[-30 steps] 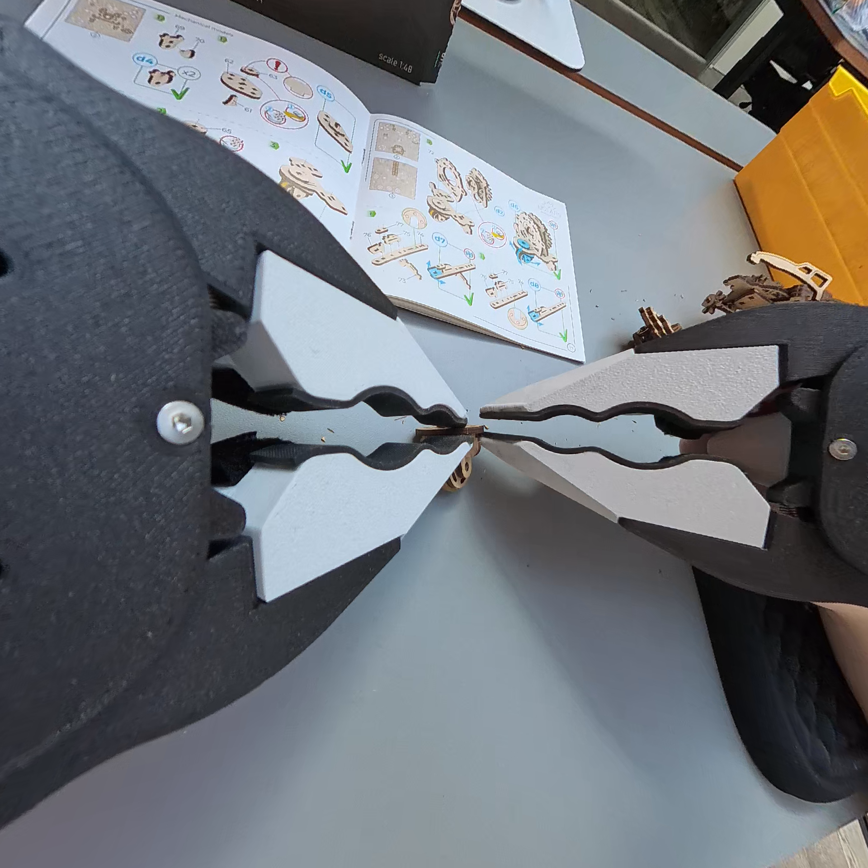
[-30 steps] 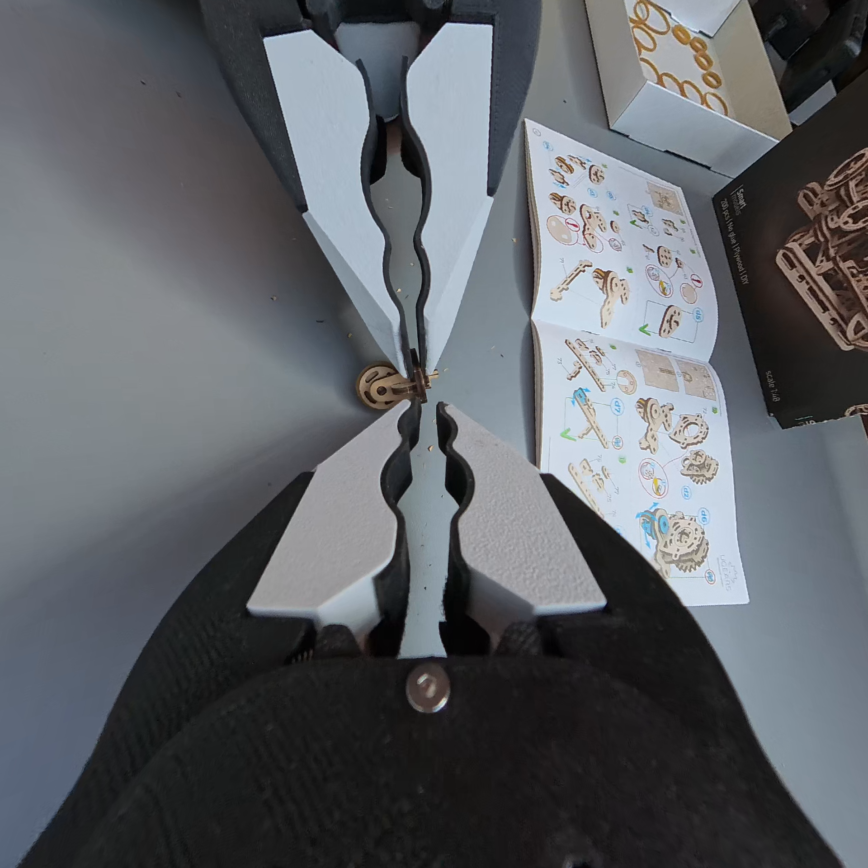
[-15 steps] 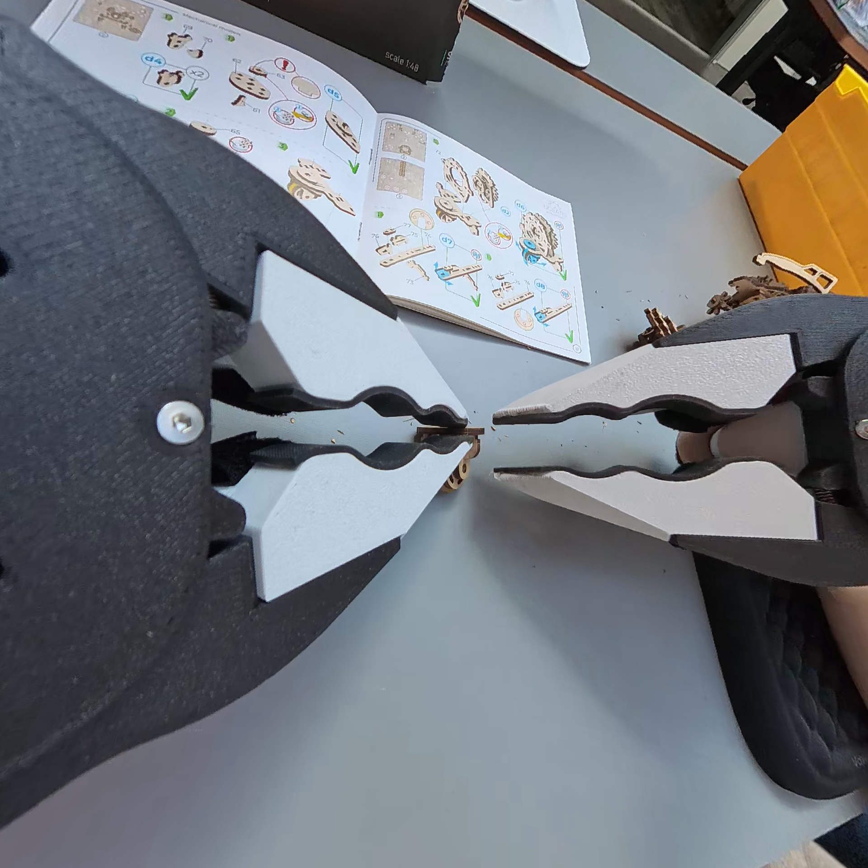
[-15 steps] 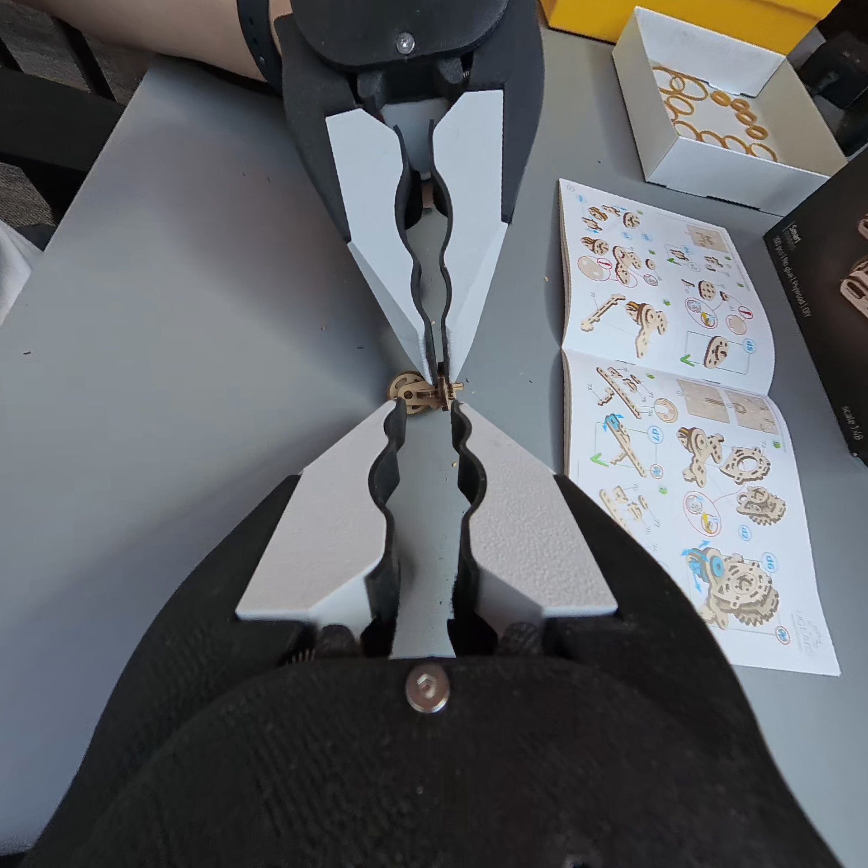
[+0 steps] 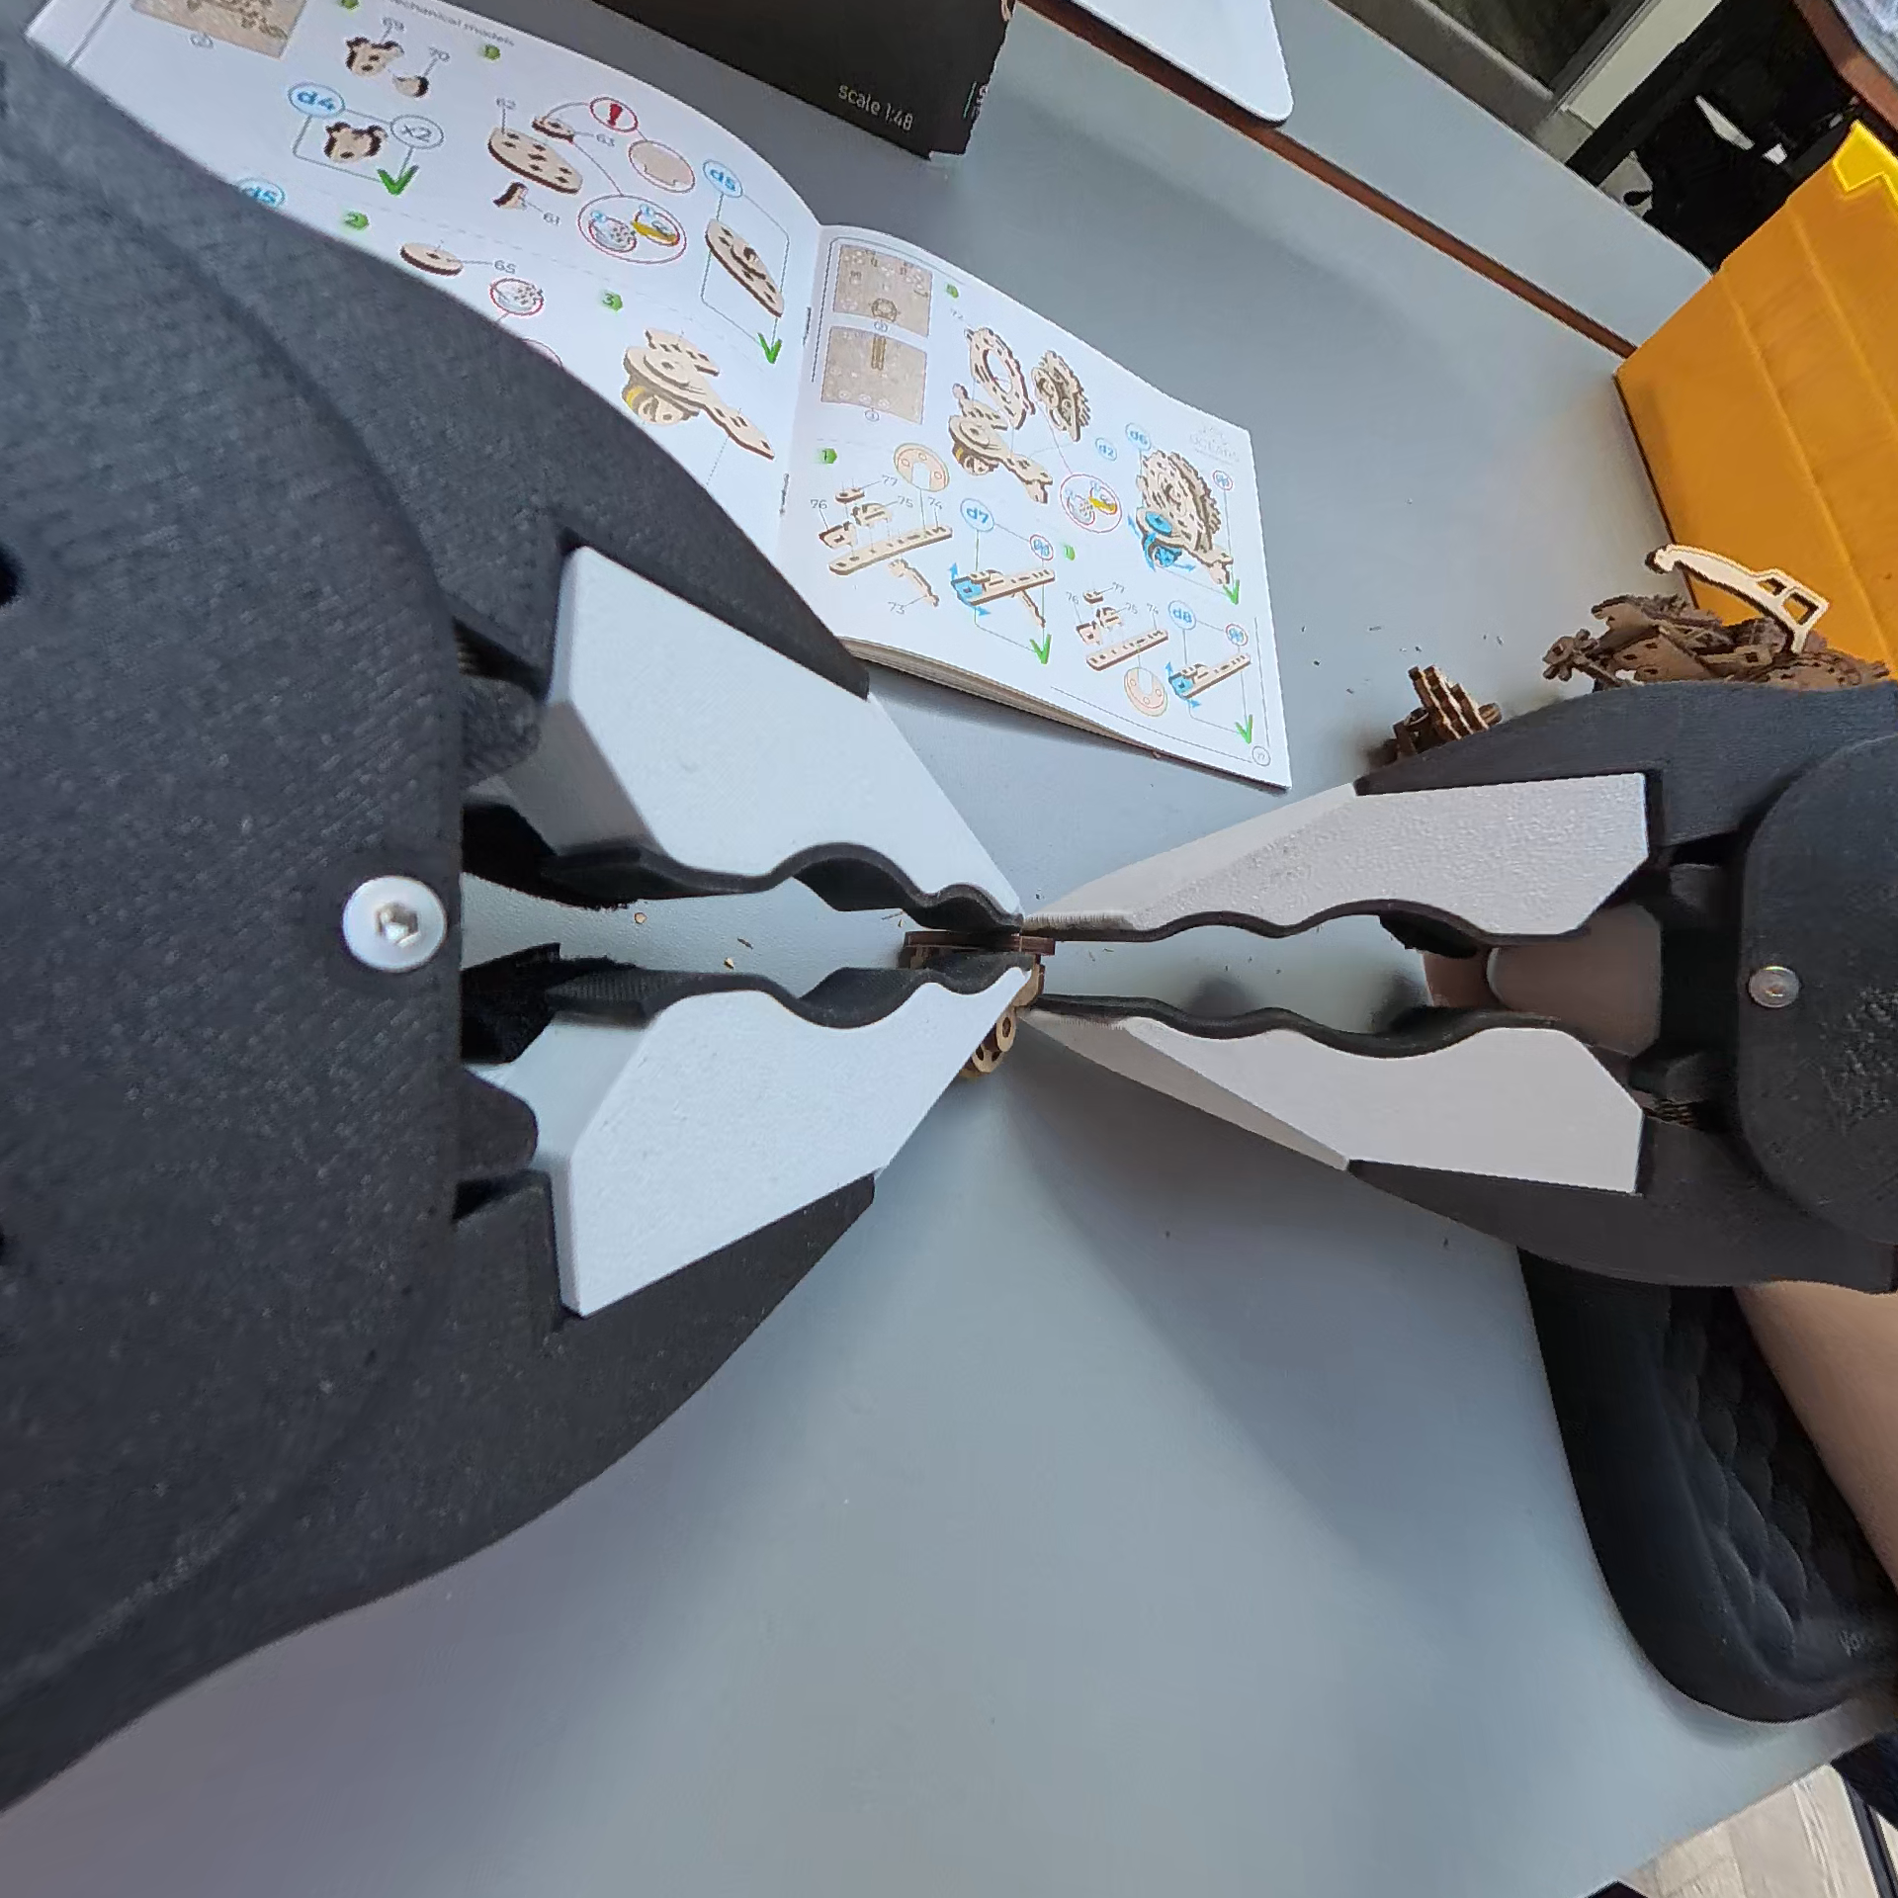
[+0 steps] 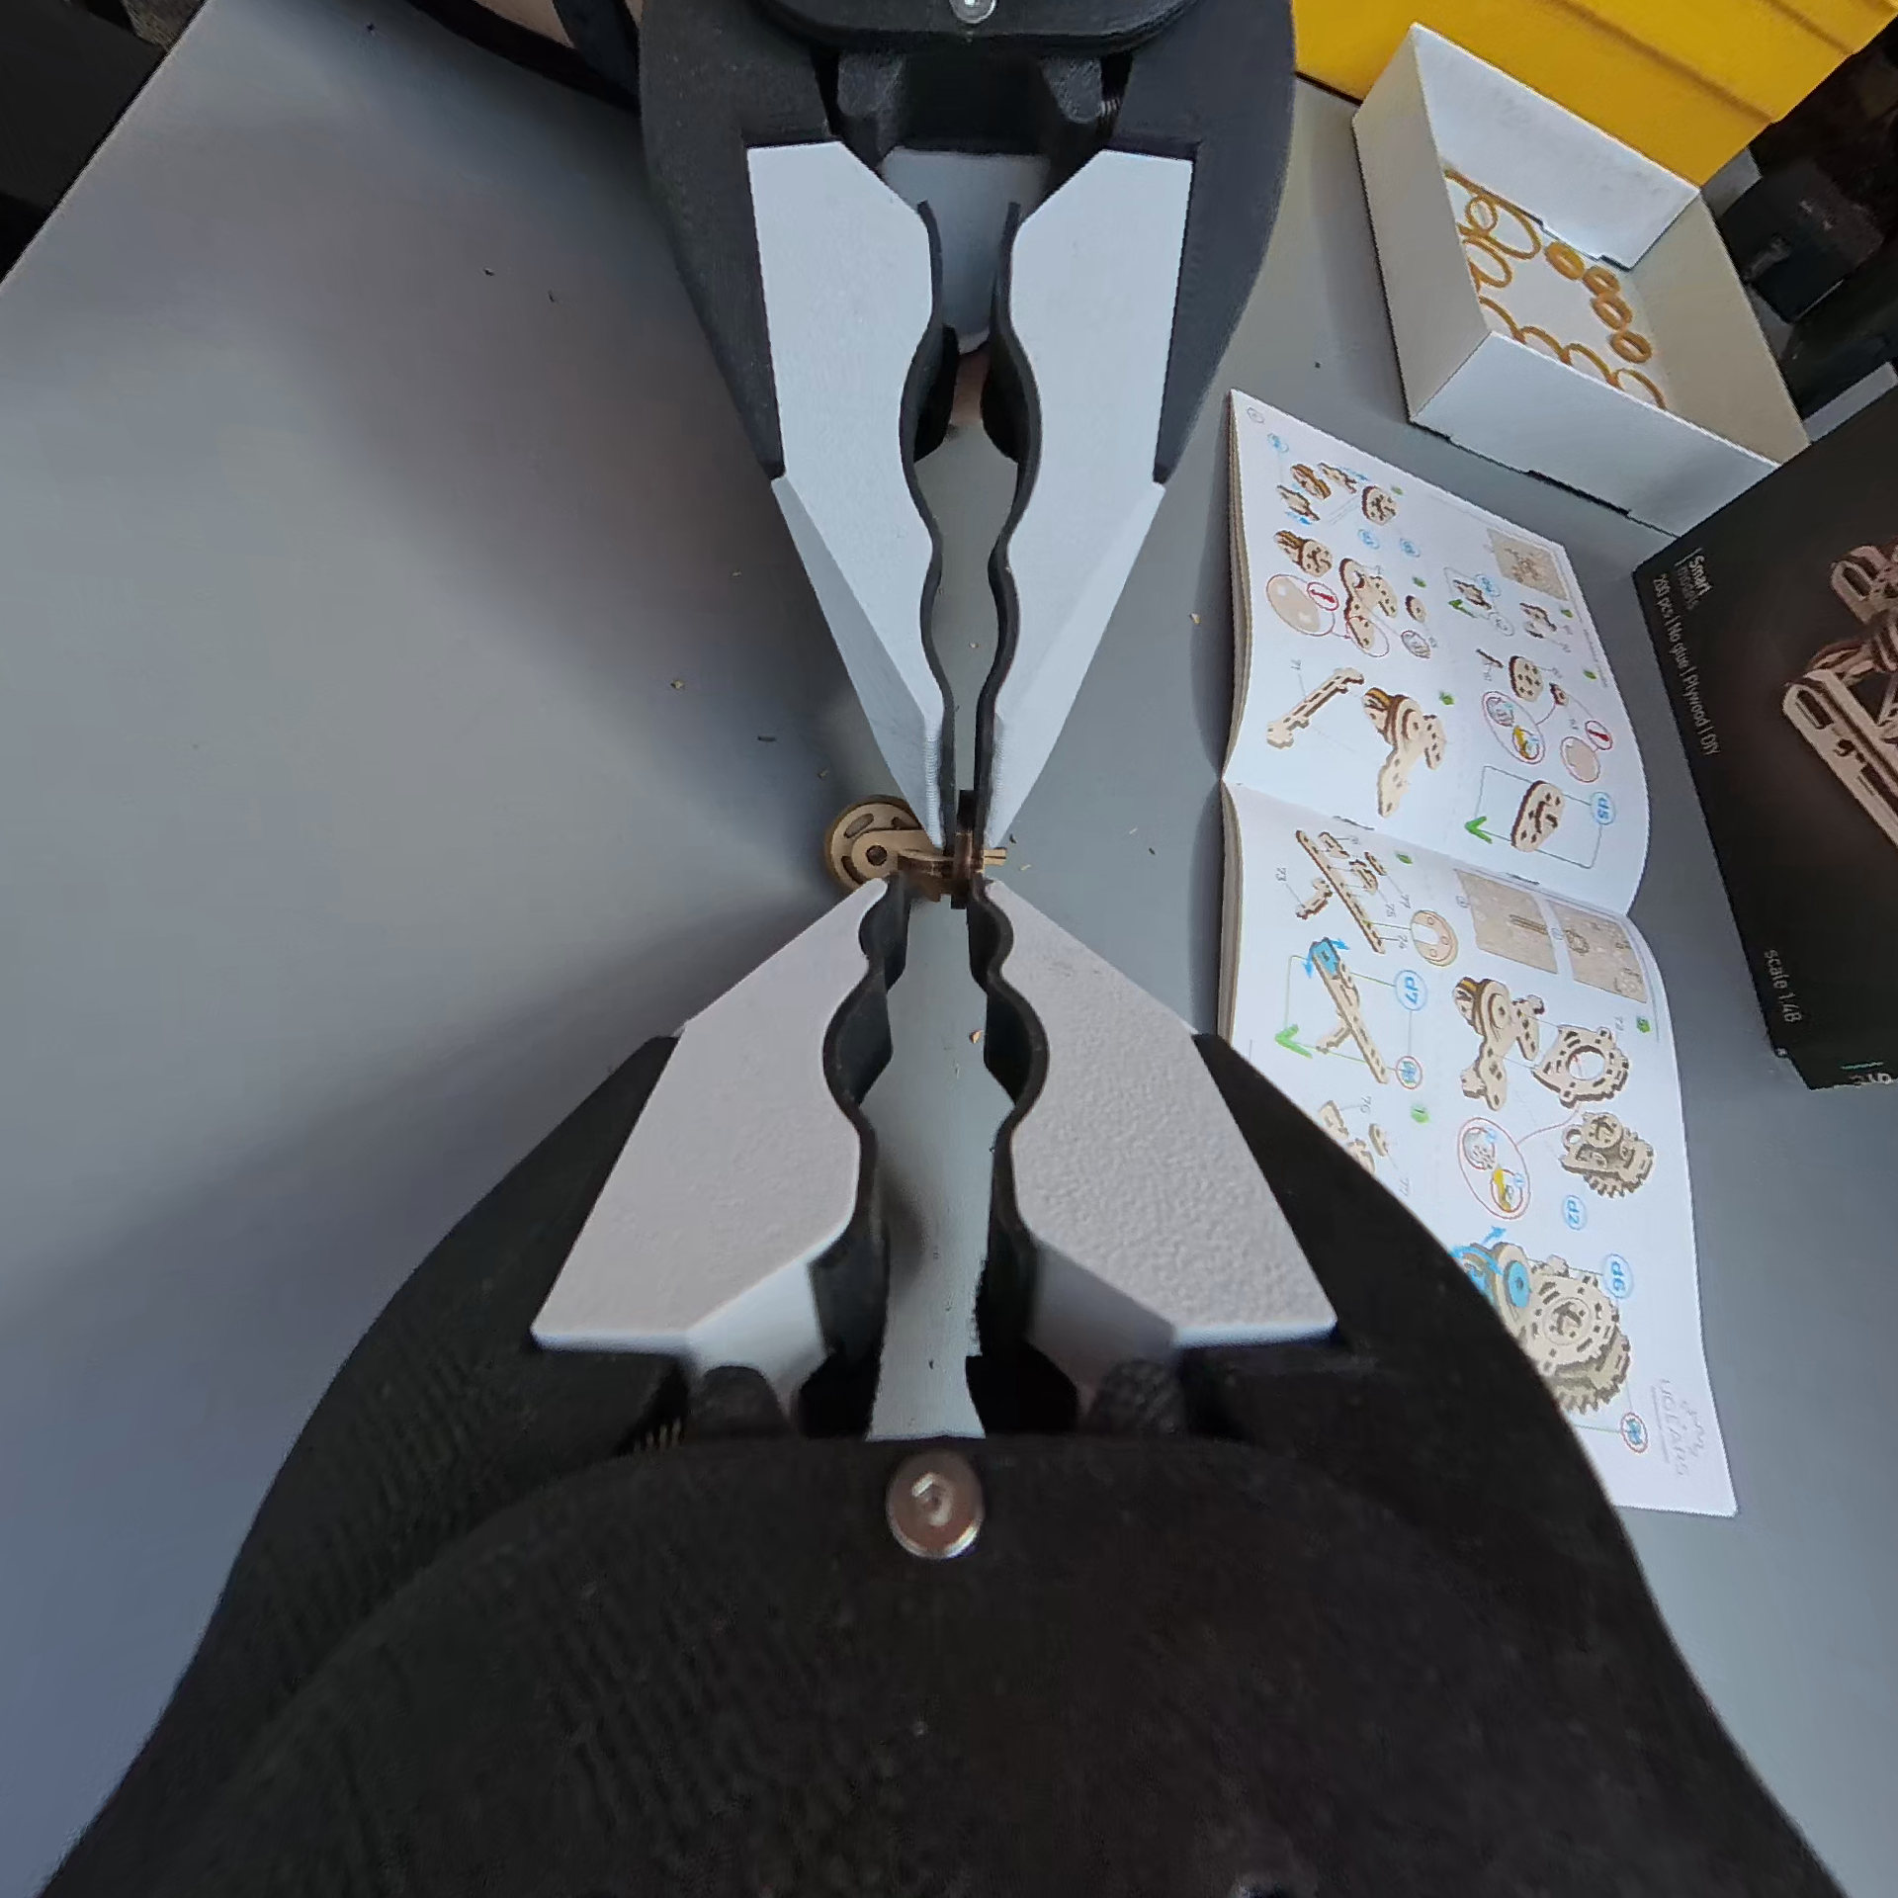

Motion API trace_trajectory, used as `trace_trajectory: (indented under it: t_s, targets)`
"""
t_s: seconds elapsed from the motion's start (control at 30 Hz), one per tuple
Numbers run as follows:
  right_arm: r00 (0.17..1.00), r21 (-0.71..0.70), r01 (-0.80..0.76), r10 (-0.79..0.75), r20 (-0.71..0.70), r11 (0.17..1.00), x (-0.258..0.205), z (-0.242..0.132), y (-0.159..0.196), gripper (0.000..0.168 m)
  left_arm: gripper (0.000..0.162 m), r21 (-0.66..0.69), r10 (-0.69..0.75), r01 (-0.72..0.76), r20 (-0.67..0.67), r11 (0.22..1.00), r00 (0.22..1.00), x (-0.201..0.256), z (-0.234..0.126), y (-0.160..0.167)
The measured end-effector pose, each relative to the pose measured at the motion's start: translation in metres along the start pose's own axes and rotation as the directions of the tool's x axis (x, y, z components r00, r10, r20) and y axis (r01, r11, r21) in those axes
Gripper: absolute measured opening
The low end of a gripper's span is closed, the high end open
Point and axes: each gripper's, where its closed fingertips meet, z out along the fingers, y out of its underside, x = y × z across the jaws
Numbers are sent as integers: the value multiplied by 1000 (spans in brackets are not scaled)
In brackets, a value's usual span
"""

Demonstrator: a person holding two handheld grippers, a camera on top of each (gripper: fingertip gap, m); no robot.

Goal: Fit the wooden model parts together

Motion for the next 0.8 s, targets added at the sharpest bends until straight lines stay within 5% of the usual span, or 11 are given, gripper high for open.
trace_trajectory:
  t_s: [0.8]
  targets:
    - [995, -4, 83, -83, -52, 997, 7, -4, 4, 3, 9, -27, 6, -7, -22, 1000, 1000, -2, -4, 6]
